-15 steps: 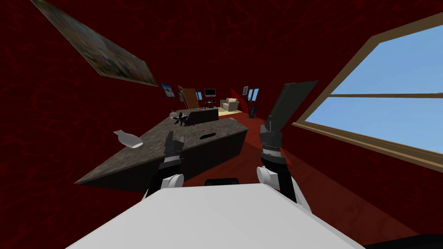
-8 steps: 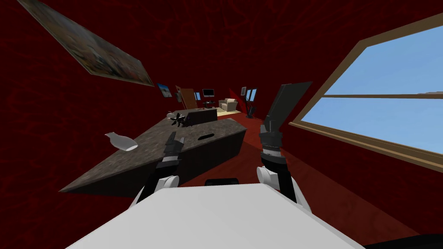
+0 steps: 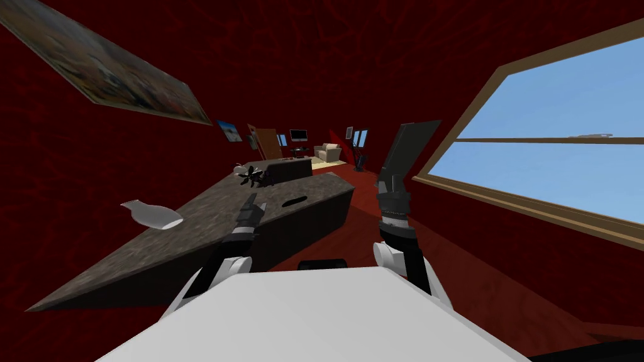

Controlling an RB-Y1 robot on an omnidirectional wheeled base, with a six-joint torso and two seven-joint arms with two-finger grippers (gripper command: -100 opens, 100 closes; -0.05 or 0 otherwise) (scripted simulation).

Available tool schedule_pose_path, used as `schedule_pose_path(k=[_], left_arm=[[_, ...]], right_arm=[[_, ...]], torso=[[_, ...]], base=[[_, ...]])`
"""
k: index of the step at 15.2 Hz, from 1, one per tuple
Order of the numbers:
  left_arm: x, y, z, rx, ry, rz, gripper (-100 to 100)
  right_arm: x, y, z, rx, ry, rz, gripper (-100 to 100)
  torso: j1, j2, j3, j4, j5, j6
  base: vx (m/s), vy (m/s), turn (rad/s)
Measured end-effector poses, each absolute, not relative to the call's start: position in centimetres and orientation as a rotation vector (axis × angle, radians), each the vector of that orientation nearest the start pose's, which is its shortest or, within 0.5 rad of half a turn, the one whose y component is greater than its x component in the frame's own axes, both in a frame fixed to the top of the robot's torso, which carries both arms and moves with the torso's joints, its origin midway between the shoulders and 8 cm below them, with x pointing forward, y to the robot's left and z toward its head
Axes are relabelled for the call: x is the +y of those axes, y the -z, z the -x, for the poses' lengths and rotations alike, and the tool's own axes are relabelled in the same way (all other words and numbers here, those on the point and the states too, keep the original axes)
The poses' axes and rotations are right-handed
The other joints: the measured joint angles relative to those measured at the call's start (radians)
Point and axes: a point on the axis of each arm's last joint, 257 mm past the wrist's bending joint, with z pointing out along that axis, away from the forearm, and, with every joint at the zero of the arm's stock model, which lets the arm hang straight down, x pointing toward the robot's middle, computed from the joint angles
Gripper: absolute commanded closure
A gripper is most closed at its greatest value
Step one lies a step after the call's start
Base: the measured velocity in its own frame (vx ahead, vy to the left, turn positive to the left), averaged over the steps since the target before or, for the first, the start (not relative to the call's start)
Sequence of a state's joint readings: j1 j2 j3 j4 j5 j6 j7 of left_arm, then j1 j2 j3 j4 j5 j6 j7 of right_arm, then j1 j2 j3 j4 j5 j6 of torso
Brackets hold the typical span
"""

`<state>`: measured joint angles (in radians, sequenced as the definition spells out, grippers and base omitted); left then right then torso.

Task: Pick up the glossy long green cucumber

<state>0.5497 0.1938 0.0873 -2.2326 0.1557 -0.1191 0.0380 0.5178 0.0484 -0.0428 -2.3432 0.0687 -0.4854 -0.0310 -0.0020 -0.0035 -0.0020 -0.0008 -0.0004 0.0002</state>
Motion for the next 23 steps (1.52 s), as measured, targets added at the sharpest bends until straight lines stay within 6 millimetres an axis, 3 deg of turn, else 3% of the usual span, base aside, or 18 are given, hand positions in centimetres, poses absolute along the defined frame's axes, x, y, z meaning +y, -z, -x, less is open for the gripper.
schedule_pose_path(k=[11,23], left_arm=[[37.0,12.9,-38.9,1.076,1.08,1.177,-100],[41.0,16.7,-37.9,1.131,0.965,1.387,-100]], right_arm=[[-29.0,-4.4,-33.0,0.581,-1.241,-0.629,0],[-29.0,-4.4,-33.0,0.581,-1.241,-0.629,0]], torso=[[0.0,0.001,0.0,0.0,0.0,0.0],[0.0,0.001,0.0,0.0,0.0,0.0]], base=[[0.041,-0.022,-0.085],[0.043,-0.018,-0.086]])
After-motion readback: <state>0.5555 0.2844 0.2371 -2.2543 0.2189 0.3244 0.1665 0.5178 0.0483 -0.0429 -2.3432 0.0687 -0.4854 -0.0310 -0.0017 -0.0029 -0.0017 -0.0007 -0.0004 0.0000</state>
